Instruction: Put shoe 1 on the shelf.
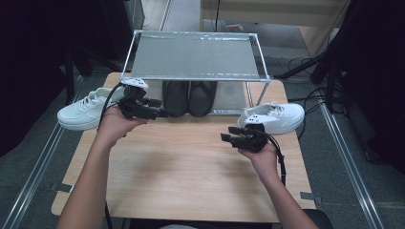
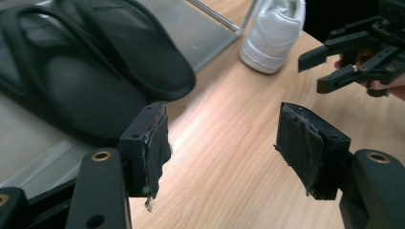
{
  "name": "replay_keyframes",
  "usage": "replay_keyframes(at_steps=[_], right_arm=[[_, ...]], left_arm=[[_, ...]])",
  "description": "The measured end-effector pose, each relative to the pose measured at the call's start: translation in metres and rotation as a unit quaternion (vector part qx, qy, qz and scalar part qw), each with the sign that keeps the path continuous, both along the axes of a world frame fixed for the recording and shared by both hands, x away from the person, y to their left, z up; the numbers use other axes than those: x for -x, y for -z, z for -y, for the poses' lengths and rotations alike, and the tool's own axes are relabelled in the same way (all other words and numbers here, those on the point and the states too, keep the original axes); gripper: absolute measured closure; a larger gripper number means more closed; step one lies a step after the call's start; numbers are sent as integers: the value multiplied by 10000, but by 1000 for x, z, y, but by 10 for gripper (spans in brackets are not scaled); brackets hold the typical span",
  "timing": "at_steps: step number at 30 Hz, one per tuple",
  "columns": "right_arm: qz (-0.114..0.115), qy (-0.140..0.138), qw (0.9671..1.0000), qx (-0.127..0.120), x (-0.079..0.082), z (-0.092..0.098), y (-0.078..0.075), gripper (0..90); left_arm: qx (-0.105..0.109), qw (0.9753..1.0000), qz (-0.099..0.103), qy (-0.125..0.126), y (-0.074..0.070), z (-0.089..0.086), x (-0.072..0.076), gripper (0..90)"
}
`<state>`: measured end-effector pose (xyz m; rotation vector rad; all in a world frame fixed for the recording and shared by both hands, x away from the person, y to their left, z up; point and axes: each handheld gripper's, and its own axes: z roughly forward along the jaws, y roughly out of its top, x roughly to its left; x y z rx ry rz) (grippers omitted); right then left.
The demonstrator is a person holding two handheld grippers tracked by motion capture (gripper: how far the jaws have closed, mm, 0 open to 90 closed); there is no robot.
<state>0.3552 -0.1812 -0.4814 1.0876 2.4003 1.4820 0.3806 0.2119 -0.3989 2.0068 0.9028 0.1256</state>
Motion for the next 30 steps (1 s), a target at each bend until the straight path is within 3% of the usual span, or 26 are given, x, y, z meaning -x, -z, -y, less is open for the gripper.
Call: replay_keyframes(at_steps=[2, 4, 7, 13, 17, 24, 30], right_arm=[[7, 2, 10000, 3, -1, 0, 0, 497], [-40, 2, 10000, -65, -2, -1, 2, 494], [-83, 1, 10000, -52, -2, -2, 3, 492], [-73, -51, 9999, 82, -1, -5, 5, 480], [-105, -57, 9999, 107, -2, -6, 7, 477], [-136, -35, 9998, 157, -2, -6, 8, 473], [-175, -38, 9997, 180, -2, -7, 10, 473]], left_arm=[[40, 10000, -11, -15, 1, -3, 1, 359], [-78, 9999, 33, -118, 5, -9, 3, 359], [-92, 9998, 47, -179, 8, -15, 4, 359], [-176, 9992, -31, -369, 16, -38, 5, 358], [-126, 9989, -9, -449, 17, -49, 7, 358], [-69, 9970, -16, -775, 18, -85, 11, 358], [-116, 9956, 11, -933, 20, -99, 12, 358]])
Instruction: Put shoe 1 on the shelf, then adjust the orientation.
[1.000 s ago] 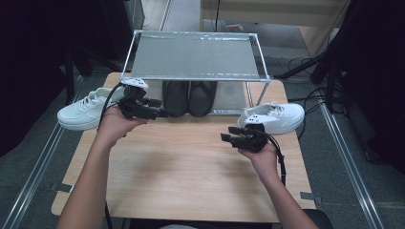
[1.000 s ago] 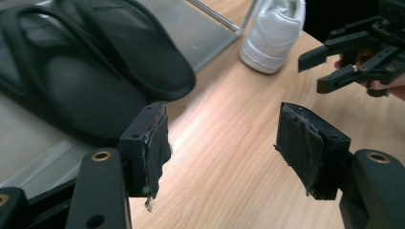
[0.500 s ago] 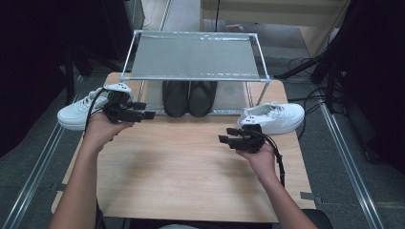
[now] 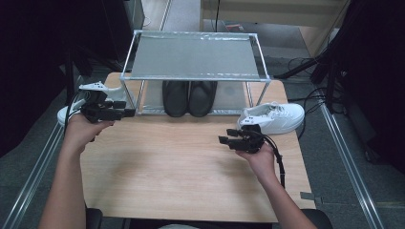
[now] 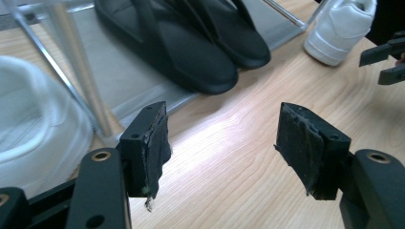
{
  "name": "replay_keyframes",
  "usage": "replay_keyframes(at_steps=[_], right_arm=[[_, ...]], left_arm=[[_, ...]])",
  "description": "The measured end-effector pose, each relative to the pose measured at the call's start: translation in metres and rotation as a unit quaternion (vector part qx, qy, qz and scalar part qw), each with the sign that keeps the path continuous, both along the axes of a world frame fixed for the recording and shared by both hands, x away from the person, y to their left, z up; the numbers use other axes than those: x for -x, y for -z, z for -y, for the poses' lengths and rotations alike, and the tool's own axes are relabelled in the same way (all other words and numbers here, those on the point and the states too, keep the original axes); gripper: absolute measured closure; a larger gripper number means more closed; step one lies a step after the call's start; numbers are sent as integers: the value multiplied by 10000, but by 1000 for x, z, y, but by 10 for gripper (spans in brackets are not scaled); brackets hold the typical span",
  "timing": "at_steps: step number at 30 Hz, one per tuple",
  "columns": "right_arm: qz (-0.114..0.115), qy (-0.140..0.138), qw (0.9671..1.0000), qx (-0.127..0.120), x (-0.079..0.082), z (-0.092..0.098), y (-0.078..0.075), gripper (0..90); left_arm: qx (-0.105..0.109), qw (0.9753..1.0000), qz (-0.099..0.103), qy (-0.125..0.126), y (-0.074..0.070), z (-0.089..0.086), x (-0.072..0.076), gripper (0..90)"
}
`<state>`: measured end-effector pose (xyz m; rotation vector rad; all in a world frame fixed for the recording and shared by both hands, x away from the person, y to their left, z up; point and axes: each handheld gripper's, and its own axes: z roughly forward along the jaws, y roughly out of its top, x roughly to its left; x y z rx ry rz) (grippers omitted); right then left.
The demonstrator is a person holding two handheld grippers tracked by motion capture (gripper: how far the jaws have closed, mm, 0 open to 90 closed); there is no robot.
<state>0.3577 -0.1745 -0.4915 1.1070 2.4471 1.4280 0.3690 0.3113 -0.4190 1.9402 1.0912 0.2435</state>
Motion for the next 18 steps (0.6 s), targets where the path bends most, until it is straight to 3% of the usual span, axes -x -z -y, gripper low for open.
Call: replay_keyframes(at_steps=[14, 18], right_arm=[[-18, -34, 10000, 71, 1, -2, 2, 473], [-35, 23, 10000, 71, 5, 1, 3, 474]], left_arm=[[90, 9977, 79, -660, 3, -49, 1, 367], [-44, 9961, 85, -882, 3, -60, -4, 382]])
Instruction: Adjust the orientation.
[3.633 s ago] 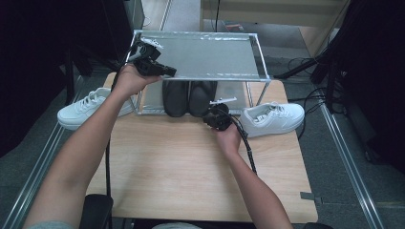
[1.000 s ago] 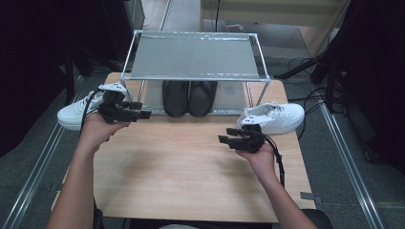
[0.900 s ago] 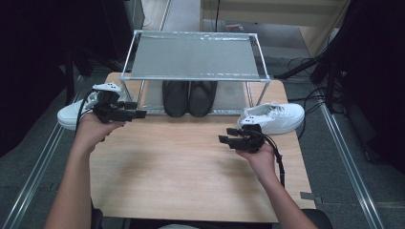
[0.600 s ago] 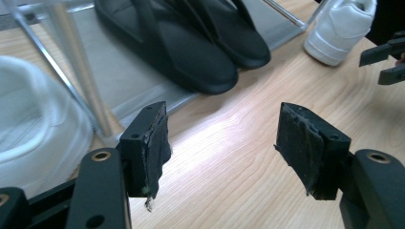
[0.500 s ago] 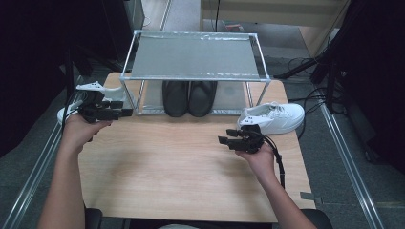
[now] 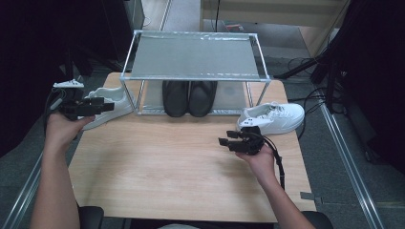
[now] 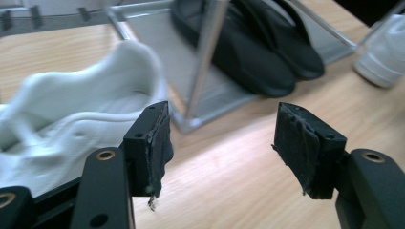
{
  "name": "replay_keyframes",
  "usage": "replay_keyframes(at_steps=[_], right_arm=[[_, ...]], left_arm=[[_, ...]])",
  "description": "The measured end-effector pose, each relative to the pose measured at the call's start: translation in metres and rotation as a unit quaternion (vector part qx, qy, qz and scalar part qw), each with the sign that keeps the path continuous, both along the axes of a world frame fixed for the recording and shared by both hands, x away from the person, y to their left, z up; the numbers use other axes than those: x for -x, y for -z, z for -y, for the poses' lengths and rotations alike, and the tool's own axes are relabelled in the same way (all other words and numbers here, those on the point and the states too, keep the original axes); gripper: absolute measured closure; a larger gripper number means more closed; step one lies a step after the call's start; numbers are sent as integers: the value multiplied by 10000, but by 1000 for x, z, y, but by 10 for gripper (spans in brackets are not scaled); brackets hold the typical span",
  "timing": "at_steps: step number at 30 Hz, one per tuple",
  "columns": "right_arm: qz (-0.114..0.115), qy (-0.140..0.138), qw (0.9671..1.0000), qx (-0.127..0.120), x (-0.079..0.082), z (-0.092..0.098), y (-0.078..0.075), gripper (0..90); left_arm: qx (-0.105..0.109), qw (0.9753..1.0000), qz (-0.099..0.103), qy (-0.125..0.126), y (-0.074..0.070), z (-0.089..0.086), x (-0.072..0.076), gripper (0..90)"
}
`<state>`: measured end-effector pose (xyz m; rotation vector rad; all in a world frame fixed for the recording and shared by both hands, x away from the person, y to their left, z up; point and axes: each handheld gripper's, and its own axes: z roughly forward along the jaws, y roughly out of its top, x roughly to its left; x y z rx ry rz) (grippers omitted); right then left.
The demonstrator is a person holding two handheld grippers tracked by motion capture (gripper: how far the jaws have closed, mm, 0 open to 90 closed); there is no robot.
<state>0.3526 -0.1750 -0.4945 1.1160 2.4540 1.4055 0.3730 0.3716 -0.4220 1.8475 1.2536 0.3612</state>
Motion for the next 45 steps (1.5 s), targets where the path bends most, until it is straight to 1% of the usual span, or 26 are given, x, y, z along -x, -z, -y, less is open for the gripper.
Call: replay_keyframes(at_steps=[1, 4, 5, 6, 7, 8, 9, 11, 12, 14, 15, 16, 17, 21, 23, 24, 25, 27, 31, 33, 36, 37, 38, 39, 40, 45], right_arm=[[25, 30, 10000, -4, 2, 2, 0, 474], [37, 70, 10000, -3, 4, 4, 0, 473], [-1, 126, 9999, -5, 6, 7, 1, 474], [-1, 126, 9999, -5, 6, 7, 1, 474], [6, 151, 9999, 2, 9, 9, 2, 474], [6, 151, 9999, 2, 9, 9, 2, 474], [8, 191, 9998, 5, 11, 12, 3, 473], [9, 231, 9997, -9, 14, 14, 3, 474], [9, 231, 9997, -9, 14, 14, 3, 474], [2, 291, 9996, -14, 17, 18, 4, 473], [2, 291, 9996, -14, 17, 18, 4, 473], [-12, 337, 9994, -14, 18, 20, 5, 473], [-13, 348, 9994, -22, 18, 21, 5, 474], [-54, 398, 9992, -21, 20, 23, 6, 473], [-29, 408, 9992, -10, 21, 23, 7, 474], [-58, 432, 9990, -29, 22, 24, 7, 474], [-58, 432, 9990, -29, 22, 24, 7, 474], [-66, 431, 9991, -8, 22, 23, 8, 474], [-62, 433, 9990, -11, 21, 23, 9, 474], [-62, 426, 9991, 2, 21, 23, 9, 474], [-64, 414, 9991, 9, 21, 22, 10, 474], [-78, 414, 9991, 10, 21, 22, 10, 473], [-99, 417, 9991, 12, 21, 21, 10, 473], [-99, 417, 9991, 12, 21, 21, 10, 473], [-107, 418, 9991, 17, 21, 21, 11, 473], [-121, 400, 9991, 36, 21, 19, 12, 473]], left_arm=[[-172, 9998, 18, -89, -1, -3, -2, 384], [-218, 9997, 56, -122, -1, -6, -6, 389], [-208, 9996, 69, -149, 0, -10, -12, 396], [-208, 9996, 69, -149, 0, -10, -12, 398], [-162, 9996, 121, -192, 1, -12, -17, 401], [-162, 9996, 121, -192, 1, -12, -17, 406], [-111, 9996, 179, -209, 2, -13, -20, 412], [-202, 9990, 127, -368, 7, -18, -28, 419], [-202, 9990, 127, -368, 7, -18, -28, 426], [-149, 9984, 44, -539, 14, -26, -36, 430], [-149, 9984, 44, -539, 14, -26, -36, 434], [-218, 9980, -15, -593, 19, -29, -40, 437], [-190, 9977, -8, -649, 22, -29, -42, 437], [-199, 9975, 7, -684, 29, -31, -48, 444], [-239, 9967, 95, -766, 33, -34, -52, 464], [-120, 9968, 59, -787, 39, -37, -56, 476], [-120, 9968, 59, -787, 39, -37, -56, 476], [-117, 9975, -124, -685, 47, -40, -58, 473], [-12, 9980, -211, -602, 54, -41, -60, 447], [48, 9981, -205, -581, 55, -42, -60, 441], [31, 9984, -195, -536, 59, -42, -61, 436], [-42, 9985, -208, -499, 64, -41, -64, 399], [-42, 9985, -208, -499, 64, -41, -64, 372], [-5, 9983, -264, -511, 67, -41, -65, 372], [57, 9983, -258, -515, 69, -42, -66, 359], [100, 9988, -199, -446, 71, -43, -65, 389]])
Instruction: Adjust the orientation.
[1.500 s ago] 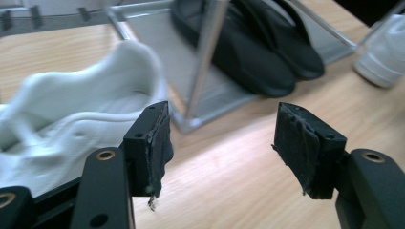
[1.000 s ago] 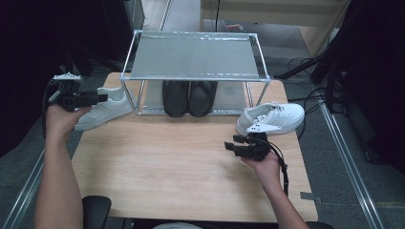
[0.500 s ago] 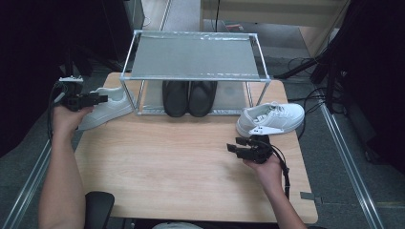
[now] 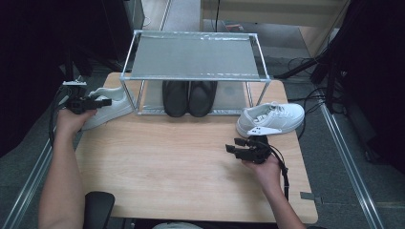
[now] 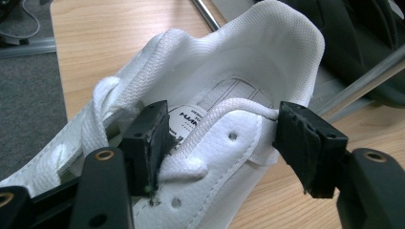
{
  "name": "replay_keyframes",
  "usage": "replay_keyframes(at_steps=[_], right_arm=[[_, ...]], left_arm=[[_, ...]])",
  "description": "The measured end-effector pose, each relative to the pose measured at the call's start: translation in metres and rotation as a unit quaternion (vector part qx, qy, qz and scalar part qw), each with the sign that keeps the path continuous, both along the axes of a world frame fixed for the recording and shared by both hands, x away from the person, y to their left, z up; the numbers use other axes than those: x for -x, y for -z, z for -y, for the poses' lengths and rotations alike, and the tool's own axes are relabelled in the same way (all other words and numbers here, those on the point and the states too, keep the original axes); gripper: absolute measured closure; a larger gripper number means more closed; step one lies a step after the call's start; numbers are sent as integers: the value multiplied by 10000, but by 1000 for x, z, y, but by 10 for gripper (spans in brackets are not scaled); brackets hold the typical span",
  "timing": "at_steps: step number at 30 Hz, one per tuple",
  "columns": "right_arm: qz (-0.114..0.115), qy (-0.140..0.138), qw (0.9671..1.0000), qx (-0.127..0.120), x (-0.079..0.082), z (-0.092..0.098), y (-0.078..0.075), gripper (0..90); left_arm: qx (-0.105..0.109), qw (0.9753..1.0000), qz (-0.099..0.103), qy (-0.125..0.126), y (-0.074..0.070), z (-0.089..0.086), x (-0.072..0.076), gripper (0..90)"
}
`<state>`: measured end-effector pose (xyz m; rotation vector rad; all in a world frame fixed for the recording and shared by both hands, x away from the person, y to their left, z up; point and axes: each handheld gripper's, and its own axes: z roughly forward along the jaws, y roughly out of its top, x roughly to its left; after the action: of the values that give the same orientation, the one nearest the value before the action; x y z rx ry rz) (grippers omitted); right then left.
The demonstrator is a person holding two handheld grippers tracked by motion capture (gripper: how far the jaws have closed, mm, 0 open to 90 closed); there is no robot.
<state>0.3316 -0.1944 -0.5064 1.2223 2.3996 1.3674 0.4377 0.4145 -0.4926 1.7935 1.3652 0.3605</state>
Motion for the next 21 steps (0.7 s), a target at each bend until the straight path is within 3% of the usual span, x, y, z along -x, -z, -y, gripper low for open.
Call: replay_keyframes(at_steps=[5, 11, 14, 17, 21], right_arm=[[13, -12, 10000, 10, -1, -1, 0, 472], [57, 0, 10000, 2, 0, 0, -1, 472], [68, 10, 10000, 0, 0, 0, -2, 472], [69, 8, 10000, -6, 0, 0, -2, 472], [79, 2, 10000, -31, -1, 0, -3, 472]], left_arm=[[-16, 9999, -33, 96, -1, -1, 2, 484], [-172, 9998, 64, 110, -1, 1, 7, 550], [-220, 9997, -2, 115, -3, 1, 8, 607], [-91, 9999, -98, 69, -4, 1, 10, 636], [-165, 9997, -146, 97, -7, 3, 13, 681]])
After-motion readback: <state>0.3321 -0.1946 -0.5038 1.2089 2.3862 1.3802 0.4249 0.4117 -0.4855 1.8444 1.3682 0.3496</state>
